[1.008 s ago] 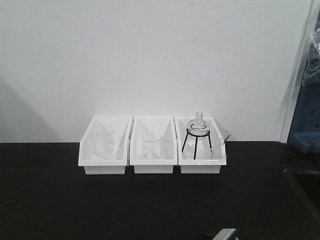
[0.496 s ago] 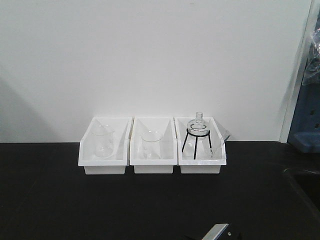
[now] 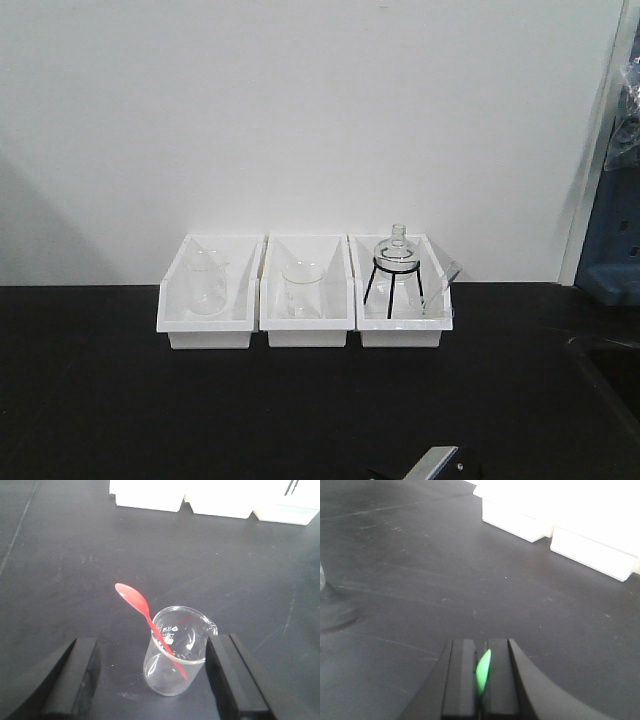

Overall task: Sort red and green spoons into left cabinet
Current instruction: 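Grasp the red spoon with the left gripper and green spoon with the right, then lift both spoons out of the beakers and raise the grippers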

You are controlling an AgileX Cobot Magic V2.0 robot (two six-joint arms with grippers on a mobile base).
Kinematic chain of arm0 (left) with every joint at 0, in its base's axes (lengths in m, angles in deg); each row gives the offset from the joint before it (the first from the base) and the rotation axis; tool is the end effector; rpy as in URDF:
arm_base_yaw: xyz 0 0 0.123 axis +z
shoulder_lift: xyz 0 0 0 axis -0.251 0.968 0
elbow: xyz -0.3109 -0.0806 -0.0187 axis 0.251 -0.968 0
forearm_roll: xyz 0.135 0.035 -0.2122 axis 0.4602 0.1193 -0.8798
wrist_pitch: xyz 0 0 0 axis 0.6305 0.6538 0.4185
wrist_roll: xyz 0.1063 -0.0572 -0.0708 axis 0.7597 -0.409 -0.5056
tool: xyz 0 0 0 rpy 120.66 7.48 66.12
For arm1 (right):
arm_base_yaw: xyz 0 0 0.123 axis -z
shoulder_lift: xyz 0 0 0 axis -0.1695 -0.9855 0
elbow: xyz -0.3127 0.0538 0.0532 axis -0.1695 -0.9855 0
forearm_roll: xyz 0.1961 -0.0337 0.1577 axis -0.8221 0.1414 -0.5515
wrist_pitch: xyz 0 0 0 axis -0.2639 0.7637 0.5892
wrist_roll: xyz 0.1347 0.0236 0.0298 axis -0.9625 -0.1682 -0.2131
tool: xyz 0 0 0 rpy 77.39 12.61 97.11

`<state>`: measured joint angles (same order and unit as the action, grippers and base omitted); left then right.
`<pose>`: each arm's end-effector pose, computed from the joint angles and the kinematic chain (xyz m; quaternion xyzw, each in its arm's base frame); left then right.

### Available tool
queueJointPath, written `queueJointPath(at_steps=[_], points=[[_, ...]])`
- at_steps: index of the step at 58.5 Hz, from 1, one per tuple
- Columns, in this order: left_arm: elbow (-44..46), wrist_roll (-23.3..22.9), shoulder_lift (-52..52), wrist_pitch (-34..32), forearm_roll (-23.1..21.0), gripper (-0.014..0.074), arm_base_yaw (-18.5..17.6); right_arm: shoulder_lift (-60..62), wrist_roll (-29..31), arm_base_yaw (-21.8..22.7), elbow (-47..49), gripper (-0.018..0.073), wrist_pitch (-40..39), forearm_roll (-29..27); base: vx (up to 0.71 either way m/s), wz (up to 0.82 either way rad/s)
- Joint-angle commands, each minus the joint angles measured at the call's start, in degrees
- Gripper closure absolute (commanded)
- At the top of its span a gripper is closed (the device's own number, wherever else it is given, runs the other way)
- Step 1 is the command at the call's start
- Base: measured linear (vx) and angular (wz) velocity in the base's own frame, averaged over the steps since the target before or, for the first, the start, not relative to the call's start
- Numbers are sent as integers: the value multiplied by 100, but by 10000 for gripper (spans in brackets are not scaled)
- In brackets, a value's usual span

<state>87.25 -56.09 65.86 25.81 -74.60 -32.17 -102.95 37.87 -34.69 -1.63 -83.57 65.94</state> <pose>0.1797 -0.0481 0.2035 -0.0064 0.8414 -0.1324 0.5239 0.3028 0.1866 0.1486 -0.3240 0.7320 0.1957 0.5666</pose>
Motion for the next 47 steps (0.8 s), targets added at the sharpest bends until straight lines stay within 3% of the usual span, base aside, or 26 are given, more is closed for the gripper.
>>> queueJointPath(at_steps=[1, 11, 20, 47], points=[[125, -273, 58, -400, 26, 45, -48, 214, -6, 7, 115, 568, -512, 1, 0, 0], [125, -709, 470, -749, 191, 45, -48, 214, -6, 7, 115, 568, -512, 1, 0, 0], [125, -999, 975, -1776, 475, 45, -48, 214, -6, 7, 115, 568, -512, 1, 0, 0], [125, -931, 2255, -3346, 383, 45, -35, 214, -6, 7, 115, 568, -512, 1, 0, 0]])
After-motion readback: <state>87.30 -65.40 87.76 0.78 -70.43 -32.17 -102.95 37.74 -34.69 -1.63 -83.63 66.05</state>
